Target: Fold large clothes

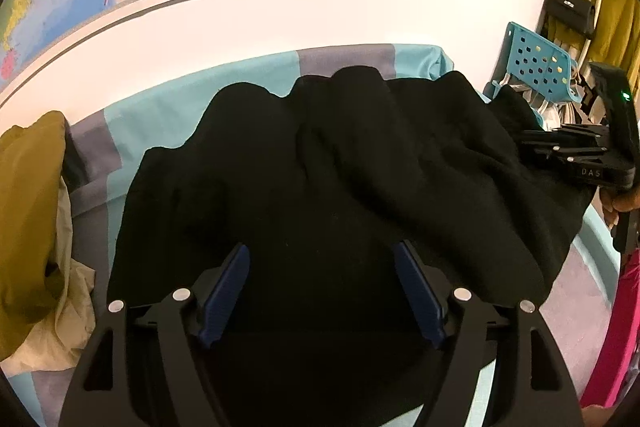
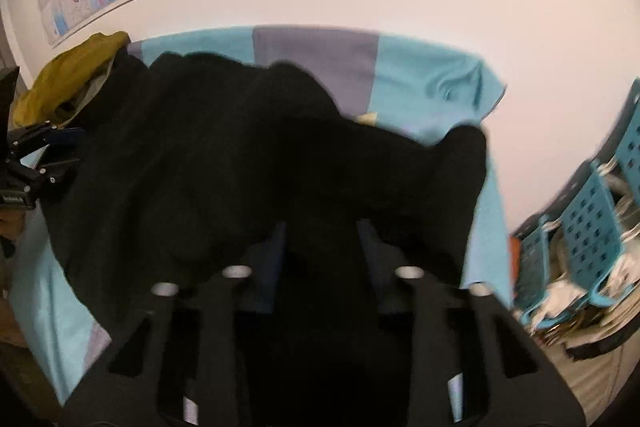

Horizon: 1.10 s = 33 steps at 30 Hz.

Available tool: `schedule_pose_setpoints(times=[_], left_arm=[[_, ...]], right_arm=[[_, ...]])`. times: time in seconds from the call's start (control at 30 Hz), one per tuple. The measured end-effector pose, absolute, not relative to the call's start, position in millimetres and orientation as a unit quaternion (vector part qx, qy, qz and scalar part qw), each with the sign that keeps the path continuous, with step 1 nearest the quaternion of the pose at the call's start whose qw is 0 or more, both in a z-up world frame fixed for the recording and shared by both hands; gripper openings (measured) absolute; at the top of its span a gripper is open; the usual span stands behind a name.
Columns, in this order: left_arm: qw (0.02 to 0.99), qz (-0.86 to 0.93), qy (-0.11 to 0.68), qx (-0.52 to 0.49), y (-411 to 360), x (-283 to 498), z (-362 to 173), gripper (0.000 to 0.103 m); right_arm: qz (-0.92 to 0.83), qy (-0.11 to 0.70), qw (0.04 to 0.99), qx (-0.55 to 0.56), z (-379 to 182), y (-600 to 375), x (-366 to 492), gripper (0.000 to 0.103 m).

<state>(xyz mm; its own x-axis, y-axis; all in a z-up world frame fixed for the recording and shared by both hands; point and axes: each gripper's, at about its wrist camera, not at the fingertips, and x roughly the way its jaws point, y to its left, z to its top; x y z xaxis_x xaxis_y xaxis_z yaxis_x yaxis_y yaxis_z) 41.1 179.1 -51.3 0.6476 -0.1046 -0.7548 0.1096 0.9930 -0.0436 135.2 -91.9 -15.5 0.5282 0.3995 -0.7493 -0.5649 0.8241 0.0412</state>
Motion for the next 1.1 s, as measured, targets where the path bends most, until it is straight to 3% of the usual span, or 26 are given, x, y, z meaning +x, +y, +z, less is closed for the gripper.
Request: schedule_pose_setpoints(times=[0.23,0.4,0.47,0.5,0.6,0.8,1.1], left_arm=[[0.912,-0.044,0.409,-0.013,182,51,-46,0.072],[0.907,-0.04,0.42,0.002,179,53,-55,0.073],[0.909,-0.037,0.415,0.003,179,51,-53,0.073],[0.91,-0.034,0.413,0.0,180,49,-51,0.073],[0.915,-0.029,0.403,0.004,180,45,-45,0.073],[0.922,-0.005,0.386,0.019,171,33,-38,0.075],[0.919,-0.001,0.393,0.029,169,33,-48,0.075]], right_arm=[[0.258,0.302,0.912,-0.099,17,-84,129,0.003],[0.232,0.375,0.888,-0.13,-24,-82,148,0.009],[0.226,0.377,0.892,-0.104,-20,-89,147,0.024],[0.216,0.372,0.898,-0.09,-14,-95,144,0.037],[0.231,0.343,0.909,-0.05,6,-105,127,0.047],[0.312,0.312,0.897,-0.032,28,-85,87,0.054],[0.328,0.368,0.869,-0.047,-14,-42,97,0.052]])
